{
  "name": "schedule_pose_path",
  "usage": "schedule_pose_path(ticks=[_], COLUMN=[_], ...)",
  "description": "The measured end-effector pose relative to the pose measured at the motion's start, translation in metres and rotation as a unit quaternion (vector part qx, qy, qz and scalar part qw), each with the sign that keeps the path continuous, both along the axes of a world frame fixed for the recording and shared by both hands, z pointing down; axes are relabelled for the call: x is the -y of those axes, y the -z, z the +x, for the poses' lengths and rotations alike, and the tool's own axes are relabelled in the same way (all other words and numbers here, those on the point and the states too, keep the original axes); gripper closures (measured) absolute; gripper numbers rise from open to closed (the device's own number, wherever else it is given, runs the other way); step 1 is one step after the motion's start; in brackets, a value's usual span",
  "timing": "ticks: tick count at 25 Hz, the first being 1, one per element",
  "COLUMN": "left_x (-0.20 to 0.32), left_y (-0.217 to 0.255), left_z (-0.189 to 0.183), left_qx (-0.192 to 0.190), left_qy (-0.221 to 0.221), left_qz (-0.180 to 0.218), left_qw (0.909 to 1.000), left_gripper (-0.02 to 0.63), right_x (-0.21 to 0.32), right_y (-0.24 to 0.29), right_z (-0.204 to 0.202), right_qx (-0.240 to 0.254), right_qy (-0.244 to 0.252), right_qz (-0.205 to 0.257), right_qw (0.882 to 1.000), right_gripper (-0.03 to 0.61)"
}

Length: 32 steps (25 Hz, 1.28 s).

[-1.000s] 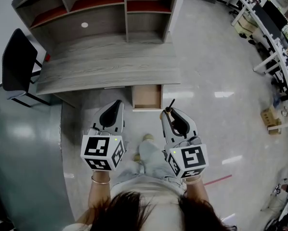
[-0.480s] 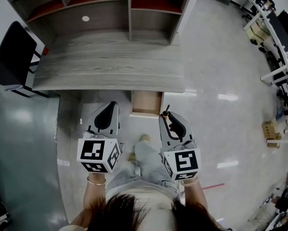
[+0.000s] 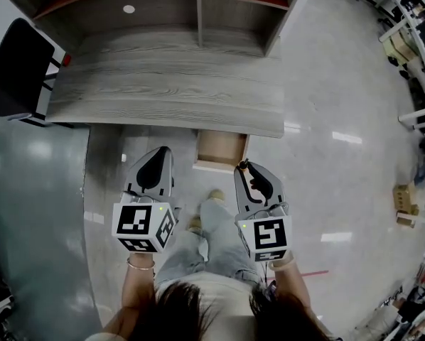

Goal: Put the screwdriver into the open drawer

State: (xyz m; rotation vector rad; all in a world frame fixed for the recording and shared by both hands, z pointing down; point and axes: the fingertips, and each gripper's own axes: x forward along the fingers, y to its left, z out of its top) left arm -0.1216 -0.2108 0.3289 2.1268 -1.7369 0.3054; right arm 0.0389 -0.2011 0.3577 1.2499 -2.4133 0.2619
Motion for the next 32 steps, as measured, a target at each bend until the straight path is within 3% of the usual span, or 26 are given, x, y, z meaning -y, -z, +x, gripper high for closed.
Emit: schedule_pose_path(ticks=[18,32], left_x=[0.027,0.031], left_y=[-0.080,-0.150], left_z=[0.008,0.000], left_qx=[0.008,-0.008], left_qy=[0.010,0.038], left_qz=[-0.035,-0.083], left_qw=[0.9993,0.9958], left_gripper=[0.589,0.589], right_x=[0.041,0.056], right_y=[-0.088,-0.171], right_z=[0.003,0.003], right_qx=[-0.048,-0.083], right_qy=[0.039,0.055], right_qz=[-0.021,-0.053], right_qw=[0.998,0.994], right_gripper=[0.491,0.491])
